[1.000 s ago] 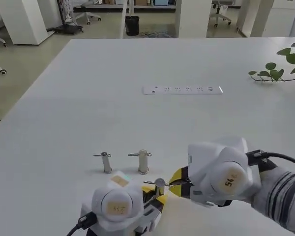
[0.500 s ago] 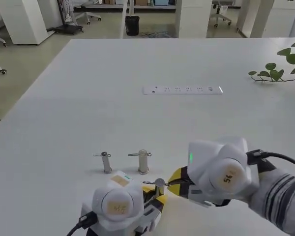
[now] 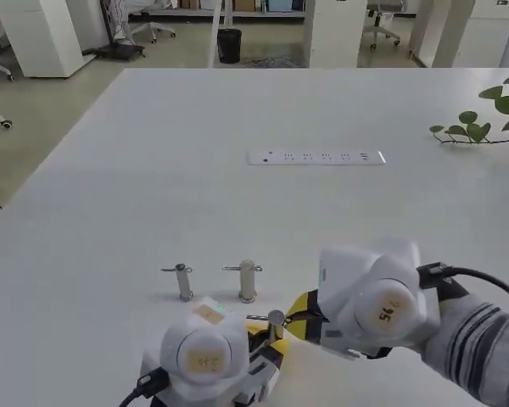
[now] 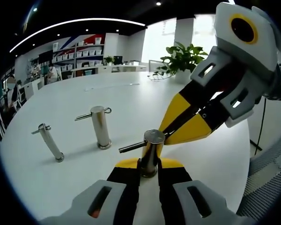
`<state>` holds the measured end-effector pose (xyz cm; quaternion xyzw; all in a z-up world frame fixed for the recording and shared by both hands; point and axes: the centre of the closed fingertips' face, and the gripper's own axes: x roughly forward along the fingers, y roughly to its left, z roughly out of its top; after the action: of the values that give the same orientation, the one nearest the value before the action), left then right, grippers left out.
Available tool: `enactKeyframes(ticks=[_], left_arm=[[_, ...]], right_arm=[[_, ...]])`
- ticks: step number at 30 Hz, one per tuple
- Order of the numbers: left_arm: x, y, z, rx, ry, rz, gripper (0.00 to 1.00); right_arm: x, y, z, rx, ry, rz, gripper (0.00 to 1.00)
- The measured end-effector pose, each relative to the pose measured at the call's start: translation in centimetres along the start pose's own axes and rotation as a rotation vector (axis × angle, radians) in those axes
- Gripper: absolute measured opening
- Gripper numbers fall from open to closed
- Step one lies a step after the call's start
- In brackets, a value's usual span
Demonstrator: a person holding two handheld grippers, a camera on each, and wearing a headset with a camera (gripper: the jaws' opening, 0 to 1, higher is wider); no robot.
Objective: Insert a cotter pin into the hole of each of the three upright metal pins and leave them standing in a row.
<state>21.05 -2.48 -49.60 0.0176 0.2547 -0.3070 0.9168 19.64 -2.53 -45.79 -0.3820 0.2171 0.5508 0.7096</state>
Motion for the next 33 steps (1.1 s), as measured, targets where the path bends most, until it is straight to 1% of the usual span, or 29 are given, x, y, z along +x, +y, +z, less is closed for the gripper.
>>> enactKeyframes(ticks=[3,6,10,11,12,14,19,23,25,28,29,31,33], left_arm=[[0.0,0.0,0.0,0.006,0.002,0.0,0.11],[-0.1,-0.2,0.0,0.014,0.008,-0.019,0.15],[-0.7,-0.2,0.4,0.044,0.013,-0.027,0.24],[-0.9,-0.1,0.3,0.043,0.023,-0.028,0.26],[-1.1,-0.1,0.3,0.042,0.024,-0.031,0.29],[-1.3,-0.1,0.5,0.032,0.021,-0.037,0.32],[-2.1,-0.2,0.8,0.035,0.03,-0.039,0.4],[-2.8,0.2,0.6,0.019,0.046,-0.026,0.47],[-3.3,0.4,0.6,0.021,0.043,-0.023,0.49],[-4.0,0.8,0.7,0.007,0.033,-0.017,0.52],[-4.0,0.8,0.8,0.005,0.031,-0.016,0.54],[-4.4,0.8,1.2,-0.002,0.008,-0.021,0.56],[-4.8,0.8,1.3,-0.006,0.002,-0.026,0.56]], right_arm=[[0.1,0.0,-0.1,-0.001,0.003,0.002,0.0],[0.1,0.0,0.0,0.013,-0.002,0.003,0.0],[0.2,0.1,0.0,0.07,-0.014,0.013,0.08],[0.2,0.2,0.0,0.085,-0.018,0.02,0.08],[0.3,0.4,0.3,0.124,-0.031,0.033,0.1],[0.3,0.2,0.7,0.176,-0.055,0.035,0.12],[0.7,-0.2,0.9,0.243,-0.068,0.046,0.14],[1.2,0.0,1.1,0.279,-0.078,0.066,0.12],[1.5,0.1,1.1,0.284,-0.076,0.071,0.11],[1.8,0.2,1.1,0.294,-0.079,0.076,0.11],[1.9,0.2,1.1,0.296,-0.079,0.078,0.11],[2.1,0.2,1.1,0.302,-0.081,0.082,0.11],[2.2,0.1,1.1,0.306,-0.084,0.084,0.09]])
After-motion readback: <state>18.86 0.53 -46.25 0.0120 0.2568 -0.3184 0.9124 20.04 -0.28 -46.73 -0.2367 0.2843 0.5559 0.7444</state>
